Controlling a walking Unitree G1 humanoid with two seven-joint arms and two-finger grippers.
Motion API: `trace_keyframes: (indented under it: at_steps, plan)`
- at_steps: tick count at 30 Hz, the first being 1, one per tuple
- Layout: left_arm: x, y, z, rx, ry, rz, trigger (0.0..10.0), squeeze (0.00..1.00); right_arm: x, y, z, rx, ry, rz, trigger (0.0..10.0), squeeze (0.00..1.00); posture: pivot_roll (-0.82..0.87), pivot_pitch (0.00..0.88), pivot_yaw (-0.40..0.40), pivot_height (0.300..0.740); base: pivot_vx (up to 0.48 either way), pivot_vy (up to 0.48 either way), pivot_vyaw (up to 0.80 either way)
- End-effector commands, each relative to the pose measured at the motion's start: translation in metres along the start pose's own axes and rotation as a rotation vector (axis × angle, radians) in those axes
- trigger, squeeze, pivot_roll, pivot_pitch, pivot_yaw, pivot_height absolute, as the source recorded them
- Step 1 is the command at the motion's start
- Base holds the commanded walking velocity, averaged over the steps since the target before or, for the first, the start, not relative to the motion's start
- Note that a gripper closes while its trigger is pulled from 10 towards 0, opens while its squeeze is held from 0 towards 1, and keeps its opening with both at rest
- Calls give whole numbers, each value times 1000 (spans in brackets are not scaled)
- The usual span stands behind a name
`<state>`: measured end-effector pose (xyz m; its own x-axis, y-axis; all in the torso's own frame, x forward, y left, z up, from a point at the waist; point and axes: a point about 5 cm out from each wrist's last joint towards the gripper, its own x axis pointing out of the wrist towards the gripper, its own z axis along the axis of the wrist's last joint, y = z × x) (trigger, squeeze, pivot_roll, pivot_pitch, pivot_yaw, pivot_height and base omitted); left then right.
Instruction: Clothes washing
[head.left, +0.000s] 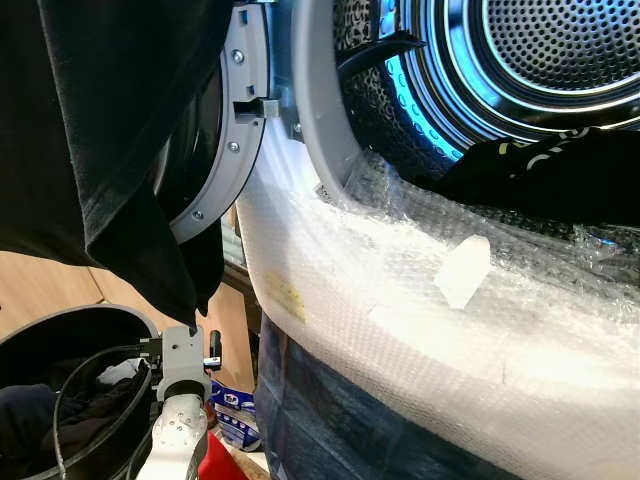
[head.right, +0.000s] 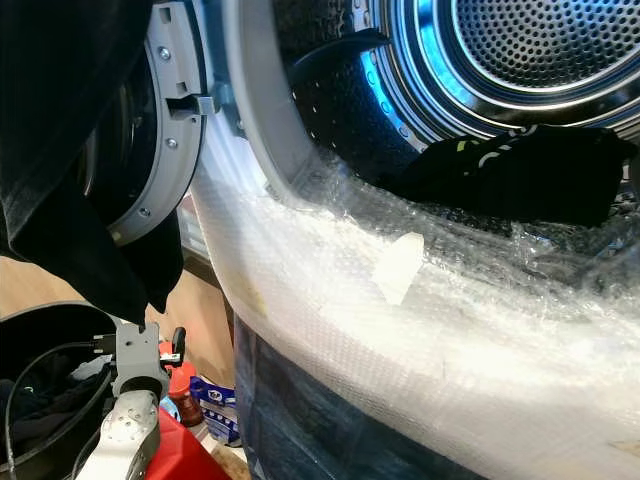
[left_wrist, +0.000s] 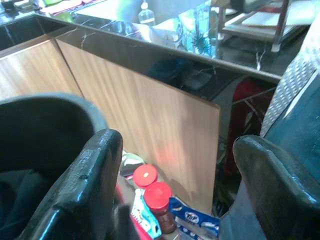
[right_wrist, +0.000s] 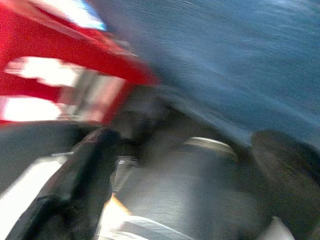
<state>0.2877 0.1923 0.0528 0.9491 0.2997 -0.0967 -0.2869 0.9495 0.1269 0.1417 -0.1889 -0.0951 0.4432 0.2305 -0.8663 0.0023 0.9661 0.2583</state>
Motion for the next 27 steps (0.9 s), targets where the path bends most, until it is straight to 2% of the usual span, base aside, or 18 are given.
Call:
trace_keyframes:
  at_steps: [1,2,3,9,11,14,16,19,20,21,22,24,25,26,27]
  plan:
    - [-1,0,2,13,-10,-7,10000,0,-2,-12,-1,20,-2,-141,10000,0,-49,21,-3,740,0,0,0]
    - [-1,0,2,13,-10,-7,10000,0,-2,-12,-1,20,-2,-141,10000,0,-49,21,-3,740,0,0,0]
    - [-4,3,3,15,-16,-4,10000,0,-2,-16,2,68,-27,-206,10000,0,-37,23,-1,740,0,0,0]
    - [-13,23,15,-3,-58,88,10000,0,1,-15,1,-31,33,-337,10000,0,-13,32,7,740,0,0,0]
    - [-15,38,22,9,-82,148,10000,0,2,-15,2,-29,37,-368,10000,0,-2,36,10,740,0,0,0]
    - [-16,64,25,-16,-68,273,10000,0,2,-15,1,-51,60,-398,10000,0,3,38,12,740,0,0,0]
    - [-18,94,21,-115,-11,411,10000,0,2,-14,2,-71,61,-410,10000,0,16,37,13,740,0,0,0]
    - [-18,113,18,-175,27,486,10000,0,3,-12,2,-81,64,-407,10000,0,20,34,12,740,0,0,0]
    - [-18,113,18,-175,27,486,10000,0,3,-12,2,-81,64,-407,10000,0,20,34,12,740,0,0,0]
    - [-18,134,13,-230,74,542,10000,0,4,-10,2,-105,72,-400,10000,0,23,30,16,740,0,0,0]
    - [-17,144,11,-256,97,566,10000,0,4,-9,3,-124,77,-396,10000,0,23,30,16,740,0,0,0]
    - [-17,152,9,-259,112,574,10000,0,4,-9,3,-139,78,-393,10000,0,22,28,20,740,0,0,0]
    - [-16,159,9,-250,120,577,10000,800,5,-8,2,-131,80,-391,10000,0,18,23,23,740,0,0,0]
    - [-16,159,9,-250,120,577,10000,800,5,-8,2,-131,80,-391,10000,0,18,23,23,740,0,0,0]
    - [-14,167,7,-236,152,567,10000,1000,5,-8,2,-115,73,-392,10000,0,16,18,24,740,0,0,0]
